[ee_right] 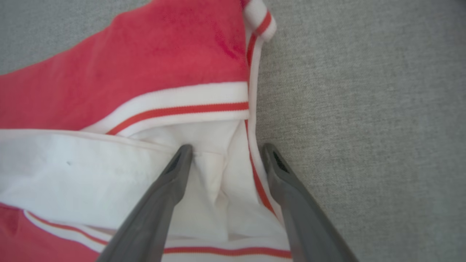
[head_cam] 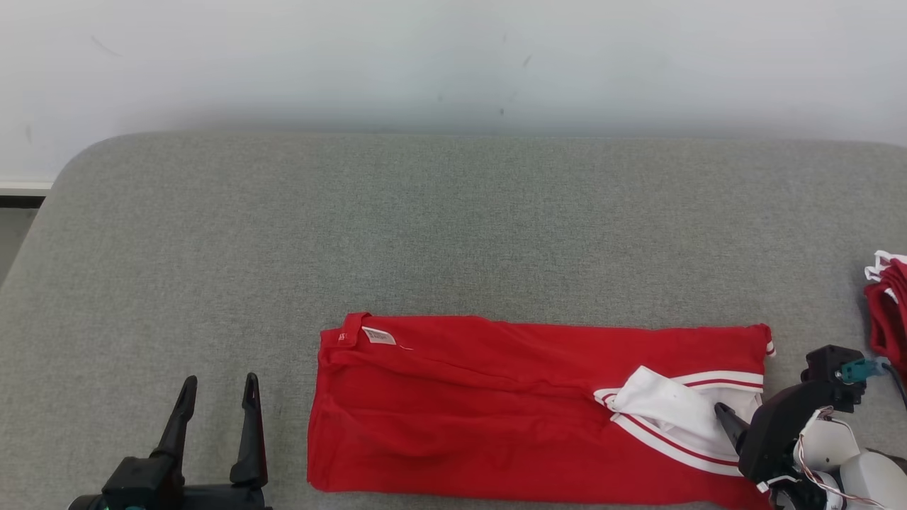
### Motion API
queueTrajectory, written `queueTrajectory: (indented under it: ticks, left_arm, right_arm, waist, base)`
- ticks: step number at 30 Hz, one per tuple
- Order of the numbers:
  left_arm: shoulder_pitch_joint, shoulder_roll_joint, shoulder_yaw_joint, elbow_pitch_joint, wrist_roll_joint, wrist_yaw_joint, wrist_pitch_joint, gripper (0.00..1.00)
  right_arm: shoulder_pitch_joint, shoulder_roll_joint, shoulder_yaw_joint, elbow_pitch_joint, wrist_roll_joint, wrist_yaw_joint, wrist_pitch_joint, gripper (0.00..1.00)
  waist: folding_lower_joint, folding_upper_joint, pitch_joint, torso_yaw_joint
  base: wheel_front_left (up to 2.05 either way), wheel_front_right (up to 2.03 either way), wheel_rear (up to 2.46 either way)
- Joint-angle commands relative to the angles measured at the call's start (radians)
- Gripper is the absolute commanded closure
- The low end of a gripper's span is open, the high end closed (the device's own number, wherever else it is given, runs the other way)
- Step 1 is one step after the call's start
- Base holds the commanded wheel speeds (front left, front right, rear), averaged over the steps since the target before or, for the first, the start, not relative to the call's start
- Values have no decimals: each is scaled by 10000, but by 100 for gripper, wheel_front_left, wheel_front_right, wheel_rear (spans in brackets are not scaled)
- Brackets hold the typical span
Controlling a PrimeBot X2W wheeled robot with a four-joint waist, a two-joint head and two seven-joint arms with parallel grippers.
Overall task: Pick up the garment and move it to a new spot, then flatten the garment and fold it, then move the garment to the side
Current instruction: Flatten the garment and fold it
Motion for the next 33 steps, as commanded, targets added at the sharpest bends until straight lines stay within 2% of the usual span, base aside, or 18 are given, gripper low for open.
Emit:
queueTrajectory:
  ticks: [1,2,3,4,10,16,23,27,33]
  left_arm:
    - [-81,-45,45,12,60,-11,0,0]
    - [-81,-54,52,18,81,-36,0,0]
    - [-82,-64,69,19,92,-52,0,0]
    - [-88,-78,86,14,106,-66,0,0]
    - [-152,-121,245,74,122,-31,-1,0]
    - [20,-140,383,82,103,-58,-1,0]
    - [206,-151,459,54,100,-29,-1,0]
    - [227,-155,462,55,16,-18,-1,0]
    - [177,-154,420,100,-33,37,-1,0]
  right_arm:
    - [11,130,247,238,23,6,90,5]
    - [-28,148,366,297,25,9,54,55]
    - [-63,151,495,357,33,9,52,89]
    - [-84,122,620,381,51,15,29,100]
    - [-431,-365,552,309,-188,-20,-486,100]
    - [-294,-891,230,-241,-453,-18,-411,100]
    - [61,-1262,-596,-1213,-825,-18,91,100]
    - [426,-1409,-1417,-2458,-1281,-19,715,100]
    - [658,-1389,-1424,-3661,-1560,-19,1324,100]
  waist:
    - [-1,0,24,36]
    - [-1,0,27,48]
    - [-1,0,30,59]
    - [-1,0,36,66]
    - [-1,0,-32,-3]
    - [-1,0,-310,-262]
    - [-1,0,-558,-565]
    - [-1,0,-657,-753]
    - [-1,0,-710,-877]
  base:
    - [0,0,0]
    - [0,0,0]
    - [0,0,0]
    - [0,0,0]
    - [0,0,0]
    - [0,0,0]
    - [0,0,0]
    - [0,0,0]
    - [0,0,0]
